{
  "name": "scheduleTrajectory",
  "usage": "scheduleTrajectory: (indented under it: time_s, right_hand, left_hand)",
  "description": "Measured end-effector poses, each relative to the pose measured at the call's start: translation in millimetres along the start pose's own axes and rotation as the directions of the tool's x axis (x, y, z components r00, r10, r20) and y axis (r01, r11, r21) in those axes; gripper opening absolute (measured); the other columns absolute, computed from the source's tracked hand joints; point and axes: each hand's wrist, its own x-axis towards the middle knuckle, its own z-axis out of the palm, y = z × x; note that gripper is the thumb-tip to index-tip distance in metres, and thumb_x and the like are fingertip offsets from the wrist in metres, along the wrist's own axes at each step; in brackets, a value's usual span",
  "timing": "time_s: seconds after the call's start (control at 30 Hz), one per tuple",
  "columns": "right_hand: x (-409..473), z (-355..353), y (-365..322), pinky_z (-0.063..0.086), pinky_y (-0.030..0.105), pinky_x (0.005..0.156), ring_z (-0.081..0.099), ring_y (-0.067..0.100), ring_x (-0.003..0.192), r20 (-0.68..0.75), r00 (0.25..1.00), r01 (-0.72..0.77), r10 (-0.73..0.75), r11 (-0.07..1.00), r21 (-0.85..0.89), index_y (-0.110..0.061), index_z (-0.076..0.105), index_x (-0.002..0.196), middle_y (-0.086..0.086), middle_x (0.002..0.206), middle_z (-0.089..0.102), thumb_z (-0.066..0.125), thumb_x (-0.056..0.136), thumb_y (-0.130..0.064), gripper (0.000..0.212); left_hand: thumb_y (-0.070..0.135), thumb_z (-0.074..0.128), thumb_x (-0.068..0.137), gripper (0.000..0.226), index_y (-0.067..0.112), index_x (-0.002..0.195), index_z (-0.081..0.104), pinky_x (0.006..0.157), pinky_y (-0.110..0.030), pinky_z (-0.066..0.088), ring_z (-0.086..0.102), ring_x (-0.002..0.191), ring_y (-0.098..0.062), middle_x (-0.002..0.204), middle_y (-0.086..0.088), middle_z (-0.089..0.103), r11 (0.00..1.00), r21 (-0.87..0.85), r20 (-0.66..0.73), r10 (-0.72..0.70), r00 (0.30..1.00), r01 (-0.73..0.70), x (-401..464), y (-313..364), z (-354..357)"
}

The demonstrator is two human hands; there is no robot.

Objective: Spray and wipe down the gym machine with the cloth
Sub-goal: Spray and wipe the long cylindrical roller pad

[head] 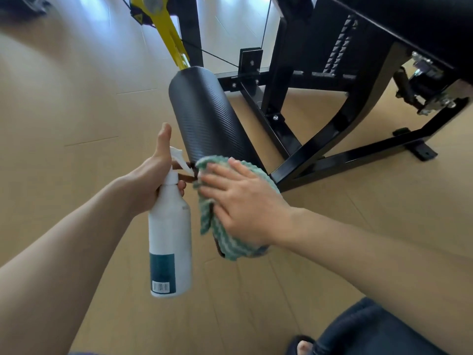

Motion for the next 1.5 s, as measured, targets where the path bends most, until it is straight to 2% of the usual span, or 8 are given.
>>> scheduleTrajectory:
  time_s: [0.2, 0.37, 0.5, 0.63, 0.7, 0.77, 1.1, 1.5]
  right_hand:
    - [13.5, 2.1, -4.1, -0.003, 0.053, 0.125, -0.017, 0.017, 0.154, 0.038, 0.967, -0.254, 0.253, 0.967, 0.025, -0.022, 0.002, 0.162, -0.004, 0.169, -0.01, 0.023, 0.106, -0.031, 0.06]
    - [-27.4, 5.7, -30.9, 0.004, 0.051, 0.126, 0.045, 0.02, 0.141, 0.093, 0.981, 0.185, -0.17, 0.963, -0.194, -0.022, 0.072, 0.12, 0.0, 0.134, 0.066, 0.039, 0.103, -0.037, 0.04]
    - [-23.6, -20.0, -38.1, 0.045, 0.034, 0.098, 0.061, 0.02, 0.084, 0.079, 0.997, -0.041, 0.015, 0.939, 0.34, -0.013, 0.059, 0.066, -0.002, 0.07, 0.061, 0.037, 0.104, -0.031, 0.048]
    - [-9.3, -56.0, -7.3, 0.047, 0.031, 0.067, 0.061, 0.024, 0.079, 0.216, 0.876, -0.272, 0.431, 0.073, 0.959, -0.006, 0.068, 0.097, 0.008, 0.082, 0.063, 0.042, 0.106, -0.022, 0.032]
    - [-3.1, -65.1, 15.3, 0.054, 0.034, 0.075, 0.068, 0.023, 0.08, 0.371, 0.813, -0.136, 0.449, -0.473, 0.871, -0.008, 0.068, 0.102, 0.009, 0.088, 0.071, 0.043, 0.105, -0.028, 0.033]
    - [2.6, -71.1, 31.3, 0.056, 0.04, 0.087, 0.072, 0.026, 0.096, 0.427, 0.776, -0.046, 0.464, -0.634, 0.772, -0.006, 0.067, 0.115, 0.01, 0.106, 0.075, 0.044, 0.104, -0.027, 0.033]
    - [7.0, -173.7, 6.3, 0.048, 0.053, 0.104, 0.061, 0.036, 0.123, 0.607, 0.596, 0.107, 0.525, -0.802, 0.588, 0.001, 0.058, 0.131, 0.021, 0.134, 0.061, 0.047, 0.104, -0.03, 0.043]
    - [-90.1, -421.7, -34.7, 0.058, 0.051, 0.092, 0.073, 0.028, 0.09, 0.742, 0.321, -0.108, 0.588, -0.756, 0.646, -0.014, 0.069, 0.113, 0.011, 0.103, 0.076, 0.056, 0.07, -0.055, 0.06]
  left_hand:
    - [0.098, 0.029, 0.081, 0.099, 0.004, 0.085, 0.064, 0.054, -0.029, 0.047, 0.048, 0.049, -0.018, 0.075, -0.013, 0.062, 0.998, 0.058, -0.022, 0.019, 1.0, -0.018, -12.3, 3.4, 4.8]
    - [0.096, 0.031, 0.082, 0.095, 0.006, 0.069, 0.059, 0.057, -0.031, 0.045, 0.049, 0.048, -0.019, 0.055, -0.009, 0.058, 0.999, 0.035, -0.078, 0.02, 0.997, -0.017, -16.7, 5.7, 9.9]
    - [0.095, 0.032, 0.083, 0.104, -0.003, 0.086, 0.069, 0.057, -0.03, 0.047, 0.052, 0.046, -0.019, 0.082, -0.021, 0.075, 0.991, 0.09, -0.134, 0.108, 0.985, -0.097, -20.4, 15.1, 5.0]
    - [0.091, 0.037, 0.086, 0.102, -0.003, 0.086, 0.076, 0.062, -0.034, 0.05, 0.054, 0.049, -0.022, 0.093, -0.02, 0.075, 0.959, 0.186, -0.145, 0.241, 0.96, -0.212, -35.5, 36.8, 4.8]
    - [0.087, 0.041, 0.087, 0.092, 0.002, 0.083, 0.077, 0.065, -0.036, 0.051, 0.055, 0.051, -0.021, 0.095, -0.016, 0.077, 0.94, 0.242, -0.093, 0.27, 0.958, -0.242, -45.3, 46.3, 8.7]
    - [0.078, 0.047, 0.093, 0.079, 0.006, 0.088, 0.078, 0.065, -0.035, 0.05, 0.054, 0.051, -0.019, 0.1, -0.008, 0.079, 0.92, 0.275, -0.018, 0.297, 0.955, -0.281, -54.4, 54.3, 14.7]
    - [0.038, 0.077, 0.091, 0.013, 0.025, 0.092, 0.078, 0.059, -0.026, 0.051, 0.05, 0.044, -0.014, 0.079, 0.005, 0.078, 0.895, 0.412, 0.032, 0.173, 0.984, -0.171, -137.6, 149.1, 74.1]
    - [0.022, 0.075, 0.088, 0.021, 0.032, 0.106, 0.074, 0.045, -0.013, 0.043, 0.053, 0.044, -0.008, 0.06, 0.004, 0.066, 0.768, 0.627, 0.241, -0.035, 0.97, -0.128, -327.8, 319.2, 152.2]
